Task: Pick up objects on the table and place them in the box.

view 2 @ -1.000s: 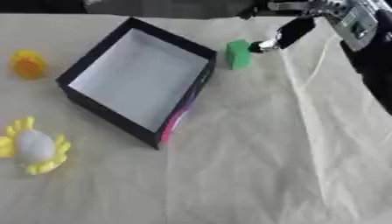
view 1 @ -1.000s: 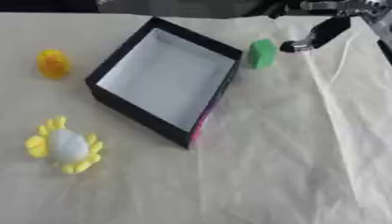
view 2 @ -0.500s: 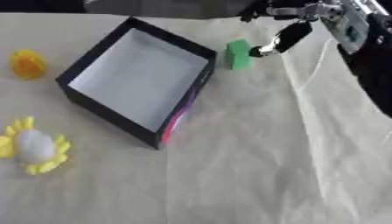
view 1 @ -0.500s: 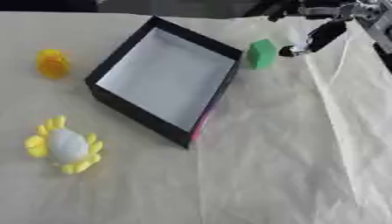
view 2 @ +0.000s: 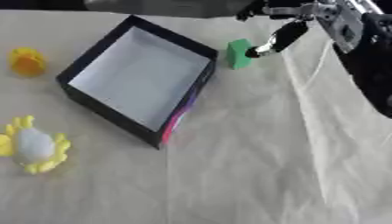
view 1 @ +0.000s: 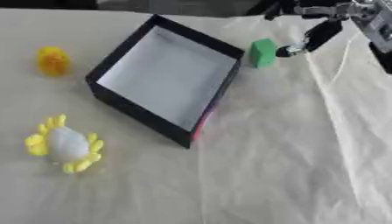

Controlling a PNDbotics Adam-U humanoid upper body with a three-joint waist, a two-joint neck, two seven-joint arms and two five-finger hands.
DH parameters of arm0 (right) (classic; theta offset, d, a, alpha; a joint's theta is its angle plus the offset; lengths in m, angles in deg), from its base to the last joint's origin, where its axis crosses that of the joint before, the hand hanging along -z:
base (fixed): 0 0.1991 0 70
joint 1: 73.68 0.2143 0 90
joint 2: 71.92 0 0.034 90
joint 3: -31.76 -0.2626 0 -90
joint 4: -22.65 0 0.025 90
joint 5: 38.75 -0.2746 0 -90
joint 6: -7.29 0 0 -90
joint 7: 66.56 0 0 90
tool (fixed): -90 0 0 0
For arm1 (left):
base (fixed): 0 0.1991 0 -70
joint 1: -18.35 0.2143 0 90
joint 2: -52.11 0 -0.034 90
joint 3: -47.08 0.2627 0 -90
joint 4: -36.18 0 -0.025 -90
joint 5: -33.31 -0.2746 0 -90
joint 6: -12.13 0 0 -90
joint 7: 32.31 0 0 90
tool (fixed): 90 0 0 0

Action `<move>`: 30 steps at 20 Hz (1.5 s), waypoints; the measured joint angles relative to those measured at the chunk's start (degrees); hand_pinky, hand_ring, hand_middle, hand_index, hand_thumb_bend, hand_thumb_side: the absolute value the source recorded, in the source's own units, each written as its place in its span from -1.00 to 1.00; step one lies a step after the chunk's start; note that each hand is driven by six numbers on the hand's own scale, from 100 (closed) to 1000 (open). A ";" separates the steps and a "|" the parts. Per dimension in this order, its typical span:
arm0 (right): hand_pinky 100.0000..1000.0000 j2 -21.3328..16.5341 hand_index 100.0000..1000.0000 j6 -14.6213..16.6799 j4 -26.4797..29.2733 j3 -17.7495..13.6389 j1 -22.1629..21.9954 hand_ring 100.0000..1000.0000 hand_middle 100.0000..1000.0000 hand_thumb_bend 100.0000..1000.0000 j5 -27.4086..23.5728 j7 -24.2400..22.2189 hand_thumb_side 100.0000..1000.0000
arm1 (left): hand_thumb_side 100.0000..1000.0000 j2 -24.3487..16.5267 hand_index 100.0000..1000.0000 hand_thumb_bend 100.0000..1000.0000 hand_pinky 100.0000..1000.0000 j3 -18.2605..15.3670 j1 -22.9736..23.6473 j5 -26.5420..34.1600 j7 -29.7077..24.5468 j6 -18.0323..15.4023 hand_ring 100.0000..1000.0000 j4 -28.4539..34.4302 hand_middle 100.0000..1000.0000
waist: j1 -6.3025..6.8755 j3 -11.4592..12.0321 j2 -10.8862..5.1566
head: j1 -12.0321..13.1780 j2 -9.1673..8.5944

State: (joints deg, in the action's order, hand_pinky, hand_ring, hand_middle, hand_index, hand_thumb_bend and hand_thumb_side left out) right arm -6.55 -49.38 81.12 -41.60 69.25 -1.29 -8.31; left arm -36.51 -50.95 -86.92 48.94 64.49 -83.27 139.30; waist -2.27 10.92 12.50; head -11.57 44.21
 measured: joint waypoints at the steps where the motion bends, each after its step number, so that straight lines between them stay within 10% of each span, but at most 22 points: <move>1: 1.00 0.00 0.91 0.07 -0.02 0.00 0.03 0.82 0.73 -0.21 0.08 0.05 0.42 | 0.30 0.00 0.57 -1.00 0.66 0.00 -0.04 0.00 -0.01 0.01 0.62 0.00 0.43 | 0.00 0.14 0.20 | -0.11 0.00; 30: 1.00 0.30 0.91 1.32 -5.74 -2.82 0.26 0.82 0.75 -0.22 7.79 3.08 0.42 | 0.30 -0.01 0.57 -1.00 0.66 0.01 -1.46 -0.21 -0.05 0.03 0.62 0.04 0.43 | -1.30 3.17 3.85 | -1.38 -3.35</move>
State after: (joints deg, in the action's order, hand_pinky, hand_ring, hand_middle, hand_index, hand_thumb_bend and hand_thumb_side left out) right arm -6.25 -48.06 75.37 -44.42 69.51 6.50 -5.23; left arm -36.52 -50.94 -88.38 48.73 64.44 -83.23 139.34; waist -3.57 14.09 16.35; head -12.95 40.86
